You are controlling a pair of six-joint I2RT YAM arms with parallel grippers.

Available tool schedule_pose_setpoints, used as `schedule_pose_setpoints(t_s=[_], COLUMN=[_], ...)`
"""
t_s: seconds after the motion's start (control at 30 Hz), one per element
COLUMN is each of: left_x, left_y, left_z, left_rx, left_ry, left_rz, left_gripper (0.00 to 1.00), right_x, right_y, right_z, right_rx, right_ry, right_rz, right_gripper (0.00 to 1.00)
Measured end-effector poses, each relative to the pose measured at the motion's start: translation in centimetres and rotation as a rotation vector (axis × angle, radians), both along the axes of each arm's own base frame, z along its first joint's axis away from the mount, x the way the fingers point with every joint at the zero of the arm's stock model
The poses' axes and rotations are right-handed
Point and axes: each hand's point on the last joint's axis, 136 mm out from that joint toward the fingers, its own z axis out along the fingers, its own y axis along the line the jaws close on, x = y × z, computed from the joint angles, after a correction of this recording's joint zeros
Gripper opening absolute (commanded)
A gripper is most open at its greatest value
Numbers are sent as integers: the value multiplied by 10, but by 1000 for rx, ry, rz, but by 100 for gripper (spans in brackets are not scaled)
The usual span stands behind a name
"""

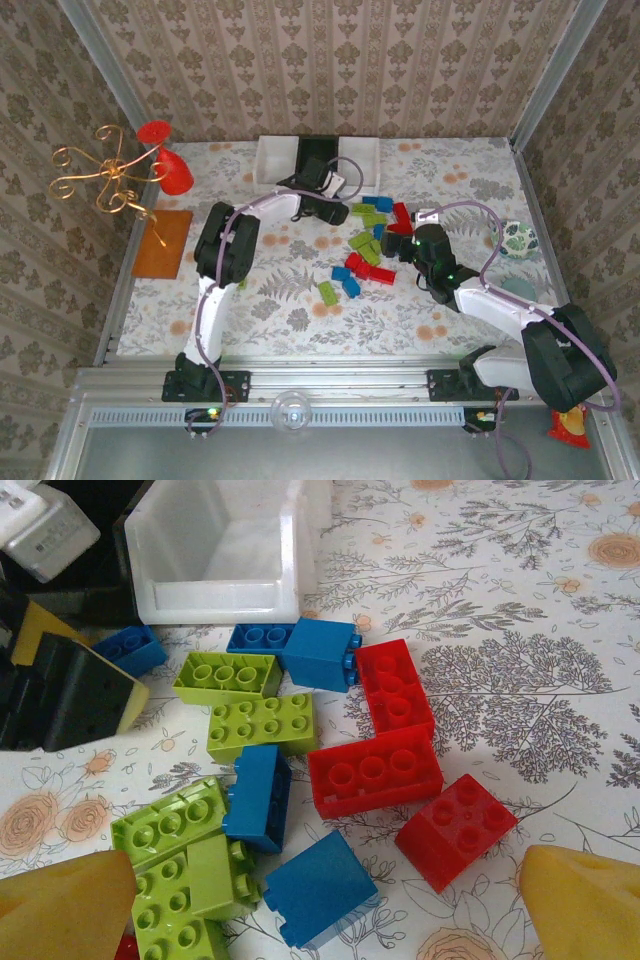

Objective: Sort the legos into containers by color
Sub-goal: Pick up the lego from the top-center of the table, then place the lego in the container.

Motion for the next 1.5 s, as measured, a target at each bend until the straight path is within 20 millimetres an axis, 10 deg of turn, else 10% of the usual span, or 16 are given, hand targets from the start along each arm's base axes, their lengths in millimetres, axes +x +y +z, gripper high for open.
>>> schedule_pose_setpoints(t_s=[0.5, 0.83, 1.13, 1.33, 1.5], left_x=[-1, -68, 47, 113, 129], left_y=[-5, 46, 149, 149, 151], left_z=[-3, 37, 125, 106, 81], left_rx=[35, -47, -181, -135, -71], left_ry=[24, 99, -133, -154, -111], left_rz=[-29, 20, 415, 490, 514], left_gripper=[32, 25, 28, 39, 54], right_x=[0, -1, -6, -5, -5], right_y=[0, -2, 16, 17, 17], right_z=[0, 1, 9, 11, 11], right_rx=[-1, -7, -9, -8, -8], right_ry=[0, 4, -22, -31, -32], right_rz=[-1, -8, 60, 62, 62], right_gripper=[100, 100, 100, 100, 100])
